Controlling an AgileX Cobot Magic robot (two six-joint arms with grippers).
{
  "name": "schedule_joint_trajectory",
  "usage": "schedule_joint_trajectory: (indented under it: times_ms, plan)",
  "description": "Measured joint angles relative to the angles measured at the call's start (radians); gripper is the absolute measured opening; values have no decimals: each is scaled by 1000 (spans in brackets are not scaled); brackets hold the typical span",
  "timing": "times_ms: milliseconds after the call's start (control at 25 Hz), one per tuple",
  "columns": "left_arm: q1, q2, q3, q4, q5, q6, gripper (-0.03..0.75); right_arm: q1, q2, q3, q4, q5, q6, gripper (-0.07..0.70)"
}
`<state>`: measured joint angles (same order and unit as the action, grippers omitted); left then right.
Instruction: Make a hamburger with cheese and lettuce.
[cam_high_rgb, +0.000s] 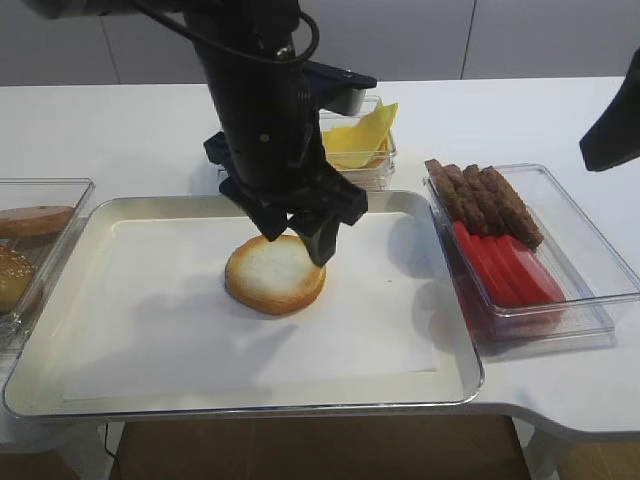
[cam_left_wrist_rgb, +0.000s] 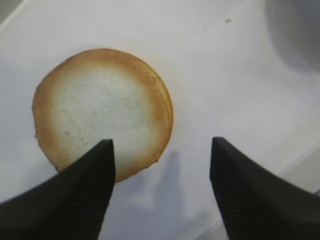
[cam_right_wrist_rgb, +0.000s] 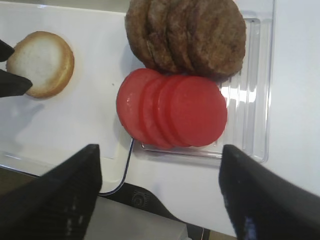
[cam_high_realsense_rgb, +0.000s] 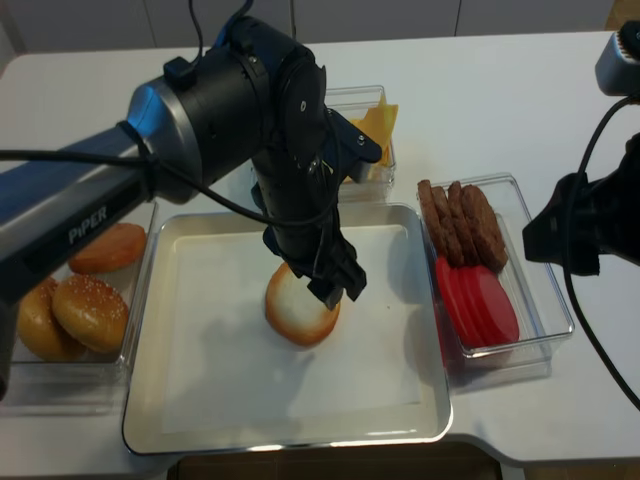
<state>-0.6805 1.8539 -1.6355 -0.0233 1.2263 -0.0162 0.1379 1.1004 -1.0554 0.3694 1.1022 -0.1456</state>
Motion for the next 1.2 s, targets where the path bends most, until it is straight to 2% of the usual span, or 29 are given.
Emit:
schedule_joint_trajectory:
  times_ms: [120, 280, 840, 960, 1200]
  plan:
    - [0, 0, 0, -57, 0, -58, 456, 0, 0, 0, -12, 0, 0, 573]
    - [0, -6, 0, -149, 0, -65, 461, 0, 0, 0, -62, 0, 0, 573]
    - [6, -242, 0, -158, 10, -41, 447, 0, 0, 0, -80, 8, 0, 573]
    - [6, -312, 37, -158, 12, -27, 447, 0, 0, 0, -84, 9, 0, 573]
    - [6, -443, 180, -156, 18, 16, 447, 0, 0, 0, -92, 10, 0, 544]
